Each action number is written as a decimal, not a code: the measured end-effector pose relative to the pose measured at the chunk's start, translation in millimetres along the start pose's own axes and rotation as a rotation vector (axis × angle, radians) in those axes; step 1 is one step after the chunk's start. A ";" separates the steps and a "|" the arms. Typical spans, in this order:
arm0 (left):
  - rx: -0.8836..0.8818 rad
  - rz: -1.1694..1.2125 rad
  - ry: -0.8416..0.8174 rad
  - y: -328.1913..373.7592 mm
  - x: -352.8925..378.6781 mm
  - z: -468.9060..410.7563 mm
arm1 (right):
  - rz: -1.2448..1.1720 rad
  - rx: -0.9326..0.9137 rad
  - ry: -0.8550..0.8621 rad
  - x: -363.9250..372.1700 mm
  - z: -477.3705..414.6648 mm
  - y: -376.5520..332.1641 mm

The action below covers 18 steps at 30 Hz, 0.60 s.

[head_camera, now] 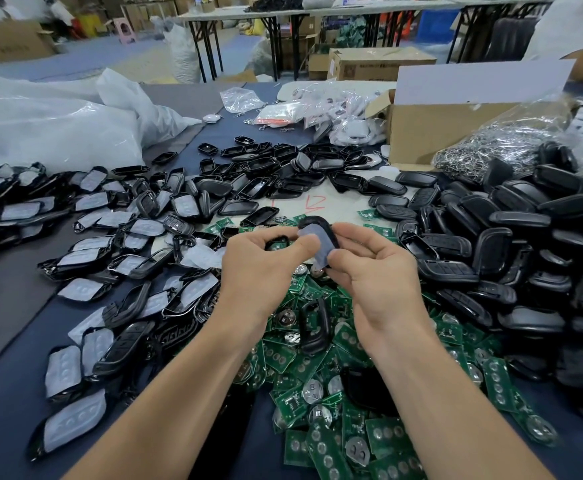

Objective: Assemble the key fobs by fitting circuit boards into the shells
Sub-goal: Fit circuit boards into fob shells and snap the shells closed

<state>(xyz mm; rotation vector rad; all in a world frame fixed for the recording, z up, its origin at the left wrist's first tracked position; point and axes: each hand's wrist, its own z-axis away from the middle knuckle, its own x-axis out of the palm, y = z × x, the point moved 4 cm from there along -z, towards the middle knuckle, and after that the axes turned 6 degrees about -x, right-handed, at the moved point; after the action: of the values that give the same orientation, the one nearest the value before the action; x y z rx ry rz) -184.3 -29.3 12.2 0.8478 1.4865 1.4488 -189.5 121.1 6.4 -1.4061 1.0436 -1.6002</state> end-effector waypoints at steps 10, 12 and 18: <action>0.017 0.077 -0.002 -2.3 -2.1 -2.4 | 0.125 -0.077 -0.098 6.4 -0.5 1.7; 0.033 0.075 -0.021 -3.1 -2.7 -3.1 | 0.132 -0.106 -0.130 8.0 0.9 0.6; -0.011 0.161 -0.135 -2.8 -3.0 -4.7 | 0.172 -0.115 -0.142 7.4 -0.7 1.5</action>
<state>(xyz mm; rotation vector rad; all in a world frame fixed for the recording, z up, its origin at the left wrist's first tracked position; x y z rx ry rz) -187.1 -34.1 9.5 1.0574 1.3335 1.4836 -191.0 113.9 7.8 -1.4420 1.1533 -1.3160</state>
